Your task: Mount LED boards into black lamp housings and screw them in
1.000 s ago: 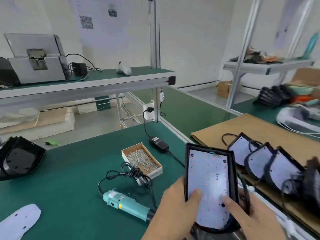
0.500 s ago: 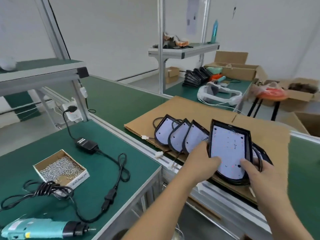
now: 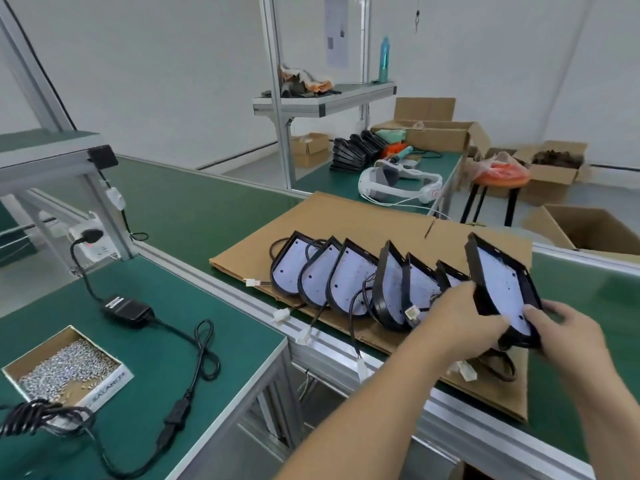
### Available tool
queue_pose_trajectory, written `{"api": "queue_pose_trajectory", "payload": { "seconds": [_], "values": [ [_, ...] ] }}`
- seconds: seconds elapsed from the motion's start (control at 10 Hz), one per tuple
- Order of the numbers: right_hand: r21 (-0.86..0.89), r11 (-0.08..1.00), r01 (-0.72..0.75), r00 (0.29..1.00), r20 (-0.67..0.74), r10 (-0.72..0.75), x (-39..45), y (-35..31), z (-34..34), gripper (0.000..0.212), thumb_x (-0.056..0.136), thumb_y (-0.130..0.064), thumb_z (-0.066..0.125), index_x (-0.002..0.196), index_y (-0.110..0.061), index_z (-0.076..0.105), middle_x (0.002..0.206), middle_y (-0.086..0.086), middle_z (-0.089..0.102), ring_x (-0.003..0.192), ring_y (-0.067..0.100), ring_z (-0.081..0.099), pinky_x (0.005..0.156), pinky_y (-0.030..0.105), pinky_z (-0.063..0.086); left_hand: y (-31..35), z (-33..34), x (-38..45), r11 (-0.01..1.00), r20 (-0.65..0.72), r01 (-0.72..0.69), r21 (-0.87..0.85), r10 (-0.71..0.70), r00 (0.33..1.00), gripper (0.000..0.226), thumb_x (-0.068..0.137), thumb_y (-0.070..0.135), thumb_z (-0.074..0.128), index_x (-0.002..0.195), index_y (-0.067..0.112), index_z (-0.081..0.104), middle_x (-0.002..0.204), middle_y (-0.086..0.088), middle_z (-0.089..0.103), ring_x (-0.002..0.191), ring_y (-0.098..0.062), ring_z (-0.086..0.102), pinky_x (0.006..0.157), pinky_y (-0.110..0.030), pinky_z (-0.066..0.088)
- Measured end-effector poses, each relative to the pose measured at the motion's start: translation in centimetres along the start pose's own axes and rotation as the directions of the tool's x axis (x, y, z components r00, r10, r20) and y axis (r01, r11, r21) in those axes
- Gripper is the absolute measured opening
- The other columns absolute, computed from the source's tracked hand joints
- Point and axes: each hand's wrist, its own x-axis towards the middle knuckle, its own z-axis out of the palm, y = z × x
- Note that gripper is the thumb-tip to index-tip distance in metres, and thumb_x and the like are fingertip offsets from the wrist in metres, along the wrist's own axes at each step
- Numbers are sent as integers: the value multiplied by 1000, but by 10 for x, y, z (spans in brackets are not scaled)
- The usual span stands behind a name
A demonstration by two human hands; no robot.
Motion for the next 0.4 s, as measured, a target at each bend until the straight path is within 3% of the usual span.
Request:
{"api": "queue_pose_trajectory", "payload": {
  "seconds": [0.1, 0.2, 0.3, 0.4],
  "values": [
    [-88, 995, -41, 998, 45, 45, 17, 18, 2, 33, 101, -14, 66, 130, 1, 67, 105, 15, 72, 79, 24, 68, 68, 35, 52, -8, 12, 5, 997, 30, 70, -13, -70, 997, 48, 94, 23, 64, 138, 10, 55, 134, -14, 65, 123, -35, 62, 104, -57, 53],
    [-177, 984, -16, 999, 36, 23, 28, 32, 1, 31, 99, -19, 68, 125, -2, 70, 102, 13, 71, 87, 30, 69, 80, 46, 58, -18, 14, -1, 997, 56, 51, 62, -55, 997, 66, 96, 32, 62, 156, 19, 39, 158, -6, 46, 141, -29, 48, 114, -51, 44],
    [-388, 921, 27, 1000, 17, -22, 29, 42, 3, 27, 97, -33, 66, 112, -13, 76, 98, 10, 73, 89, 35, 67, 82, 48, 57, -22, 7, -15, 986, 12, -2, 169, 0, 1000, 54, 98, 30, 57, 147, 11, 45, 149, -16, 49, 134, -37, 50, 111, -54, 46],
    [-487, 872, 45, 996, -43, -75, 44, 65, 1, 41, 89, -61, 54, 88, -25, 74, 85, 0, 72, 81, 33, 66, 73, 44, 58, -21, 2, -35, 989, -48, -53, 137, 61, 997, 33, 99, 27, 53, 126, 9, 56, 125, -15, 60, 112, -33, 56, 96, -46, 51]
  ]
}}
